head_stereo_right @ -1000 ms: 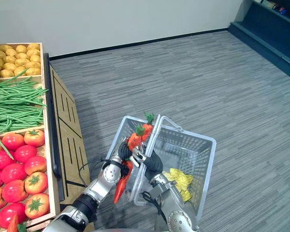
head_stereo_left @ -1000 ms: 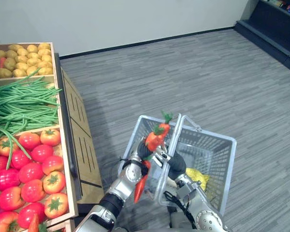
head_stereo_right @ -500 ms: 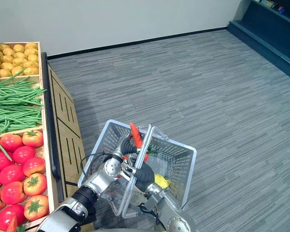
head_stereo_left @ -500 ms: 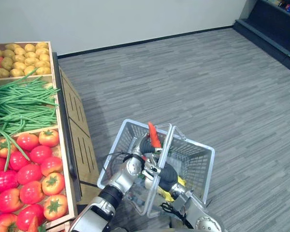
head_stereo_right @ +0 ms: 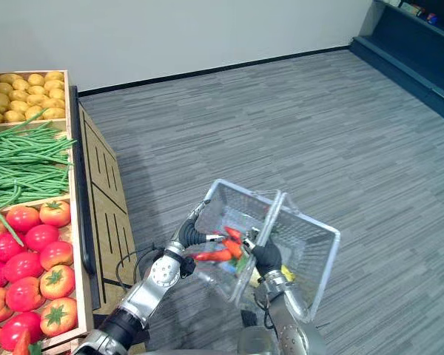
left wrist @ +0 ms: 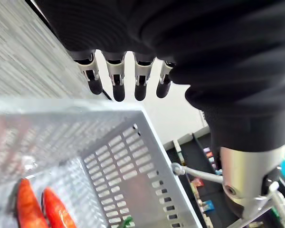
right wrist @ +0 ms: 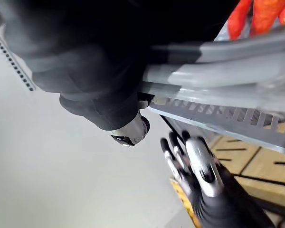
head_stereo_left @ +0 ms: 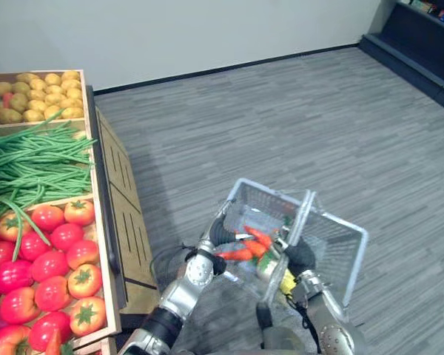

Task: Pick vegetable in the basket

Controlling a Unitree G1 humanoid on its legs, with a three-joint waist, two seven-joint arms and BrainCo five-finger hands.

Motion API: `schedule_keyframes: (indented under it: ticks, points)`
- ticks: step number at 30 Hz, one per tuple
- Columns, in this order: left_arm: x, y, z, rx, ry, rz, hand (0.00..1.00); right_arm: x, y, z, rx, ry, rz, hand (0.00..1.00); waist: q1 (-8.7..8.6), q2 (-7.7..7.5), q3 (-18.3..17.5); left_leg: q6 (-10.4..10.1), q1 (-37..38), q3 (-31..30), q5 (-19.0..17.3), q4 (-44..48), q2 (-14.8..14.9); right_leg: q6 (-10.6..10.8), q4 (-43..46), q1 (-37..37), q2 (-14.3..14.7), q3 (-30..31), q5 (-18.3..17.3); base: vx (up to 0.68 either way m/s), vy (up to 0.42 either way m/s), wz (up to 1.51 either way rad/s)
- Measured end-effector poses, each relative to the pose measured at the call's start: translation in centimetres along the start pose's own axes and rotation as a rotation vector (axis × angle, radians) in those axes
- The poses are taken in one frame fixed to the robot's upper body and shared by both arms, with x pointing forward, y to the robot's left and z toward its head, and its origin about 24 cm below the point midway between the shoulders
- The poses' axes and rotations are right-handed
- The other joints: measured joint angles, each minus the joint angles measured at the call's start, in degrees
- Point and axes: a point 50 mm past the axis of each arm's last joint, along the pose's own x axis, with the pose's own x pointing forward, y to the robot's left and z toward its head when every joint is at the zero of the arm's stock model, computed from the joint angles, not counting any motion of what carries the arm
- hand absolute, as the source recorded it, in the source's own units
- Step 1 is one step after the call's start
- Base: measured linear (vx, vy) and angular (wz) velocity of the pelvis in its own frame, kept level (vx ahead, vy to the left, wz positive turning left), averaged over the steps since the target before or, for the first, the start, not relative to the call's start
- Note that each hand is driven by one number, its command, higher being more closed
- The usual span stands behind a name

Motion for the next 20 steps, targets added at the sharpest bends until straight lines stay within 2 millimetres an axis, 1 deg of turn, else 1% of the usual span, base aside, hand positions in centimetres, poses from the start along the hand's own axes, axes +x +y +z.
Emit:
schedule_keyframes:
  ticks: [3,4,5,7,8,9,10,12,13,15,16,17,20]
  points:
    - [-1.0,1.2,-0.6,-0.079,0.024,0.048,0.00,-0.3,-1.9,0.2,-0.052,-0.006,-0.078,1.00,0.21,0.34,-0.36,-0.13,0.73,-0.80,0.87,-1.35,-0.04,-0.06,0.00,0.76,0.06,-1.13,-0.09,-0.03,-0.037,0.14]
    - [-1.5,1.6,-1.0,-0.111,0.045,0.067,0.00,-0.5,-2.5,0.1,-0.071,0.005,-0.102,1.00,1.00,0.41,-0.45,-0.29,0.93,-0.84,1.03,-1.63,-0.02,-0.02,0.00,0.87,0.13,-1.16,-0.23,-0.04,-0.039,0.02]
    - [-1.7,1.8,-1.2,-0.129,0.053,0.074,0.00,-0.7,-2.9,0.1,-0.085,0.011,-0.116,1.00,1.38,0.41,-0.45,-0.30,0.86,-0.86,1.03,-1.70,-0.02,0.07,0.00,0.87,0.11,-1.21,-0.39,-0.06,-0.043,0.02]
    - [-3.0,2.4,-2.6,-0.181,0.117,0.118,0.00,-1.5,-4.4,-0.5,-0.139,0.060,-0.164,1.00,1.49,0.73,-0.64,-0.40,0.79,-1.93,1.09,-1.72,0.02,0.20,0.01,1.39,0.07,-2.25,-0.73,-0.06,-0.043,0.17]
    - [-3.3,2.4,-2.9,-0.192,0.133,0.123,0.00,-1.9,-4.7,-0.7,-0.152,0.073,-0.175,1.00,1.48,0.87,-0.75,-0.42,0.80,-2.25,1.11,-1.72,0.06,0.06,0.04,1.57,0.09,-2.37,-0.88,-0.04,-0.029,0.20]
    - [-4.1,2.5,-3.6,-0.216,0.164,0.129,0.00,-2.5,-5.3,-1.0,-0.182,0.099,-0.196,1.00,1.64,1.14,-1.06,-0.45,0.80,-2.44,1.12,-1.76,0.15,0.12,0.18,1.60,0.14,-2.52,-1.06,-0.02,-0.016,0.10]
    - [-4.6,2.6,-3.9,-0.225,0.181,0.138,0.00,-2.8,-5.6,-1.1,-0.197,0.111,-0.203,1.00,1.78,1.26,-1.13,-0.45,0.79,-2.47,1.12,-1.78,0.16,0.12,0.21,1.60,0.15,-2.57,-1.10,-0.02,-0.016,0.05]
    - [-6.1,3.1,-5.2,-0.261,0.245,0.171,0.00,-3.6,-6.6,-1.8,-0.258,0.164,-0.240,1.00,2.45,1.46,-1.25,-0.71,0.79,-2.81,1.29,-2.08,0.14,0.11,0.29,1.58,0.14,-3.45,-1.12,-0.02,-0.020,0.07]
    - [-6.4,3.4,-5.5,-0.264,0.259,0.186,0.00,-3.9,-7.0,-2.0,-0.277,0.182,-0.257,1.00,2.78,1.44,-1.25,-0.70,0.79,-3.07,1.55,-2.39,0.07,0.01,0.36,1.58,0.11,-3.78,-1.18,-0.02,-0.022,0.18]
    - [-7.1,4.0,-6.2,-0.263,0.289,0.215,0.00,-4.3,-7.7,-2.3,-0.332,0.217,-0.280,1.00,2.90,1.44,-1.25,-0.66,0.79,-3.69,2.15,-3.20,-0.15,-0.06,0.43,1.59,-0.01,-4.33,-1.24,-0.01,-0.017,0.17]
    - [-7.6,4.2,-6.8,-0.267,0.320,0.233,0.00,-4.5,-8.0,-2.6,-0.370,0.242,-0.287,1.00,3.03,1.46,-1.26,-0.75,0.81,-3.94,2.43,-3.54,-0.18,-0.08,0.43,1.59,-0.02,-4.68,-1.26,-0.01,-0.017,0.12]
    - [-8.2,4.3,-7.5,-0.267,0.354,0.240,0.00,-4.7,-8.2,-2.8,-0.426,0.268,-0.291,1.00,2.99,1.45,-1.27,-0.77,0.93,-4.08,2.80,-3.75,-0.23,-0.08,0.43,1.59,-0.02,-5.02,-1.26,0.00,-0.018,0.11]
    - [-9.3,4.2,-8.5,-0.264,0.410,0.243,0.00,-4.9,-8.8,-2.7,-0.513,0.296,-0.314,1.00,3.01,1.46,-1.27,-0.76,1.02,-4.41,2.93,-3.74,-0.20,-0.08,0.43,1.61,-0.02,-5.44,-1.26,0.00,-0.016,0.06]
